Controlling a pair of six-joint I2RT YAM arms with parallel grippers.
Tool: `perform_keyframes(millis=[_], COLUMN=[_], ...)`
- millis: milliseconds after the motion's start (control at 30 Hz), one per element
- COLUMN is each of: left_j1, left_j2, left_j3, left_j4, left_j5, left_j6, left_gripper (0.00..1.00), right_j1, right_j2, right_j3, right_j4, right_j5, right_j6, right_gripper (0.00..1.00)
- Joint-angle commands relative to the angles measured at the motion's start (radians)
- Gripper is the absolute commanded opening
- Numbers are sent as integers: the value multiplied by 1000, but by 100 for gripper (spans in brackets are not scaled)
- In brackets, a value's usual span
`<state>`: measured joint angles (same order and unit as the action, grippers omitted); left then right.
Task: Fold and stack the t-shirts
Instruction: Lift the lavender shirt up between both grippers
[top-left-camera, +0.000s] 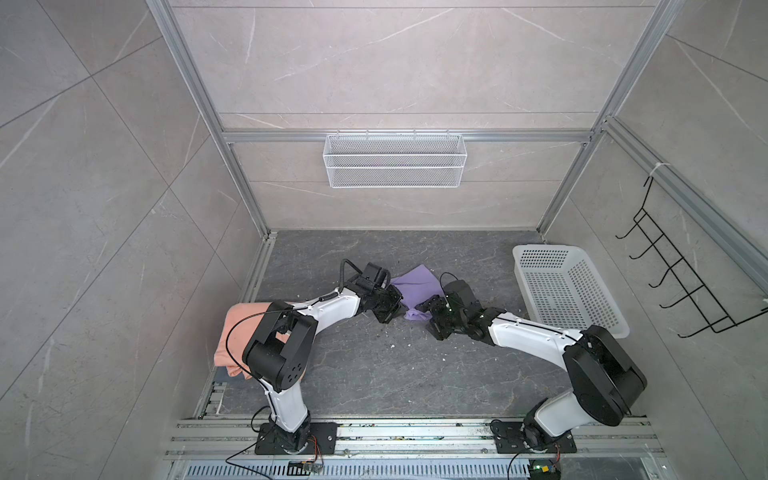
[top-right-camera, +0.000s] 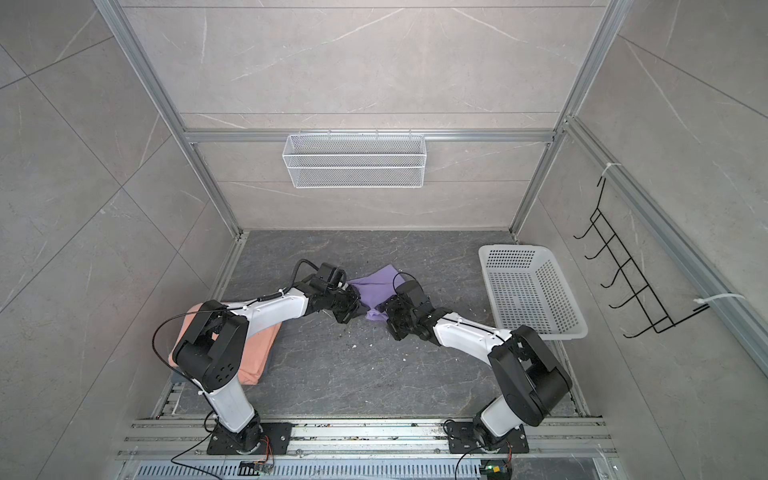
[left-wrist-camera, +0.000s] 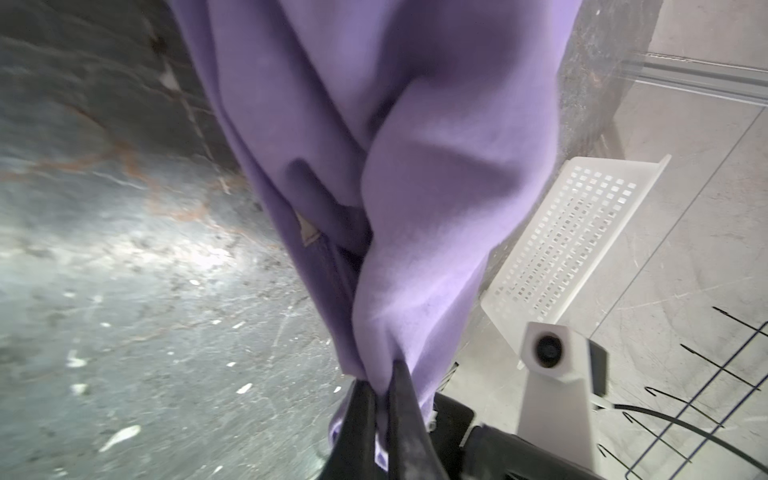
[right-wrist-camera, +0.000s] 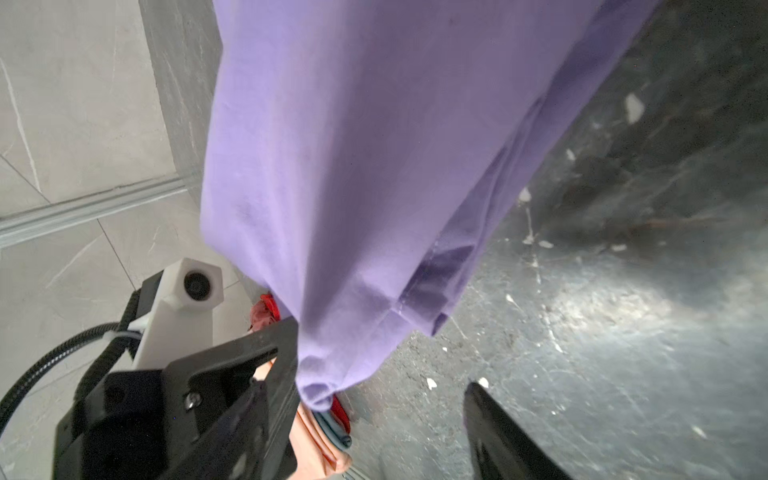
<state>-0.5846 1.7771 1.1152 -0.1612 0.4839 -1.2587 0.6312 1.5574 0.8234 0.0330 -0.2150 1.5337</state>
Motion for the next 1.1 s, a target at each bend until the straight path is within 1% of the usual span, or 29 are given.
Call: perform_keyframes(millis=[0,100,233,333,367,400,500,567,633,700,767,800,833,900,967,1033,1067], left_j1=[-20,-32,-51,-63,-67,-68,-72,-72,-68,-59,-43,-34,-25,-9,6,9,9], left_j2=[-24,-23,-33,-43,-45,-48,-64,-89,-125,-183,-251,-291,-321,-373,-388,-372,-357], left_j3=[31,28,-2,-16,-22,-28,-57,-100,-151,-197,-231,-247,-262,-284,-291,-288,-284], left_j4=[48,77,150,168,167,168,169,158,160,153,119,100,87,79,95,113,117], left_j5=[44,52,59,58,63,70,106,122,127,114,71,49,27,-3,-11,-11,-12], left_j6=[-50,-74,-138,-161,-162,-163,-145,-136,-142,-142,-136,-136,-138,-154,-172,-188,-197], left_gripper=[0,0,0,0,0,0,0,4,15,30,44,58,67,79,89,95,97], right_j1=[15,22,29,29,31,30,30,30,30,31,30,30,29,29,29,29,30], right_j2=[24,44,64,84,86,89,97,108,113,112,107,104,99,90,77,61,53], right_j3=[-11,-12,-33,-41,-46,-44,-31,-23,-17,-14,-13,-14,-14,-9,-6,-7,-9], right_j4=[23,32,66,84,99,102,83,90,92,87,78,78,73,62,54,49,49], right_j5=[58,72,144,186,199,208,230,233,230,229,222,216,210,195,176,167,162], right_j6=[87,127,198,253,266,273,296,304,305,302,298,292,287,270,257,252,249], right_gripper=[76,76,76,72,68,62,34,22,14,9,6,5,4,3,2,2,2])
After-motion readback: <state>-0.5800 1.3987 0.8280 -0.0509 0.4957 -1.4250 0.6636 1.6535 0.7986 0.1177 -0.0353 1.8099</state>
